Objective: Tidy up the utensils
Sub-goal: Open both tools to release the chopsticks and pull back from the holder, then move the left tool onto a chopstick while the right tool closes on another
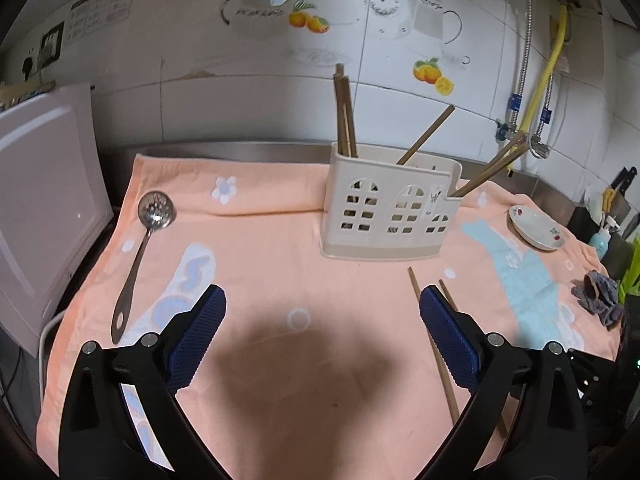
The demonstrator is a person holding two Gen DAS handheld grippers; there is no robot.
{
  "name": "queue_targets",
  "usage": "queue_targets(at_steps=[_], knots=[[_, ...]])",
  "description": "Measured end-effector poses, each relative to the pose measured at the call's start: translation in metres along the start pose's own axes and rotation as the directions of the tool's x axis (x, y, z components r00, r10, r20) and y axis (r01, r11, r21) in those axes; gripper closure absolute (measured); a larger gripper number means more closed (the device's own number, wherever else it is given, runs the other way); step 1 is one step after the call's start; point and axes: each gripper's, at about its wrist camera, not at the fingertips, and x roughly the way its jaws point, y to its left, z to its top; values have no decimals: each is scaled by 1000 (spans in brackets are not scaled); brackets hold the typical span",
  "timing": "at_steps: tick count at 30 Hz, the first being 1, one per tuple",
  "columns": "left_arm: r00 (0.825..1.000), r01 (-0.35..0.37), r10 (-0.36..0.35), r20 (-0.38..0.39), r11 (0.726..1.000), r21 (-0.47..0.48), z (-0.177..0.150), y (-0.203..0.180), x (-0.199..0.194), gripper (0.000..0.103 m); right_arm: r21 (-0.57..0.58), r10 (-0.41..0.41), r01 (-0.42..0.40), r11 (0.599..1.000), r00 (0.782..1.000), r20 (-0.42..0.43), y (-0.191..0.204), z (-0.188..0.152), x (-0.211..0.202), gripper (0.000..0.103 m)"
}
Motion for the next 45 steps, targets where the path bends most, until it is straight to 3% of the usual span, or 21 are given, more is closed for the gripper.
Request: queue_targets(at_steps=[18,45], knots=[[999,27,-27,-22,1000,-6,-12,9,5,7,95,-11,16,995,999,-53,-1,-1,23,90],[996,65,-64,-60,998,5,-28,2,11,7,71,-99,104,992,992,-73,6,-3,32,95]])
